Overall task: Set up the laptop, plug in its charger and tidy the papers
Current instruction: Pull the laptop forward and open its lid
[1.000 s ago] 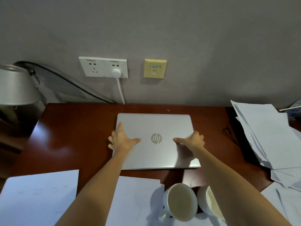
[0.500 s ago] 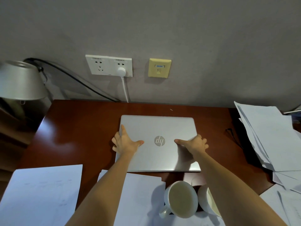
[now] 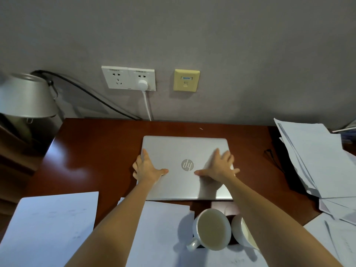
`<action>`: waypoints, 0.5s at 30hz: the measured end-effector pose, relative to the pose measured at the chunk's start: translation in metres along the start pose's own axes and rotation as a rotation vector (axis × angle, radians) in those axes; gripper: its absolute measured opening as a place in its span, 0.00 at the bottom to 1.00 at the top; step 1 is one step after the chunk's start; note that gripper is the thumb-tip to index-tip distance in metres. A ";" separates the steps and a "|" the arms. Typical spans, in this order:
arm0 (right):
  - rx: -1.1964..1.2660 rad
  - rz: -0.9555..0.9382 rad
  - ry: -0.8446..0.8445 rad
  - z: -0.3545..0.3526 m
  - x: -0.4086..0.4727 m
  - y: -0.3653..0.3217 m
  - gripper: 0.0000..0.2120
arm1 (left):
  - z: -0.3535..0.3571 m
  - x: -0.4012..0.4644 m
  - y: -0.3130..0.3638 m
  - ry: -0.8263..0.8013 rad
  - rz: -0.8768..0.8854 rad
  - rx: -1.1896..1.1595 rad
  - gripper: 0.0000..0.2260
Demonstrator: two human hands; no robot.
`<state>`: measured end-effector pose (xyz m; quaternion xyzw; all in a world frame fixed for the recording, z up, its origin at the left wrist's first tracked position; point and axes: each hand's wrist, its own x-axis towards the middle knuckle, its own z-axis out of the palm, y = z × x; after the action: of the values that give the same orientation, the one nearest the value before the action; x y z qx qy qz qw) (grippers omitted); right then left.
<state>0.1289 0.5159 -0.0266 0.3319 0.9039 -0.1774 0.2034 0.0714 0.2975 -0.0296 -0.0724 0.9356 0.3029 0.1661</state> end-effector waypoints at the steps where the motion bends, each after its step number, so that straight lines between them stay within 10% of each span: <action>1: -0.117 -0.147 -0.048 0.003 -0.003 -0.005 0.65 | -0.003 -0.002 -0.004 -0.010 0.010 0.002 0.50; 8: -0.640 -0.770 -0.116 0.025 -0.041 -0.027 0.60 | -0.009 -0.028 -0.025 0.024 -0.015 -0.186 0.37; 15: -0.823 -0.968 0.076 0.013 -0.055 -0.034 0.47 | -0.018 -0.039 -0.028 -0.016 -0.040 -0.247 0.34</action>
<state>0.1477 0.4570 -0.0045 -0.2136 0.9523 0.1243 0.1789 0.1094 0.2662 -0.0172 -0.1087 0.8882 0.4130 0.1693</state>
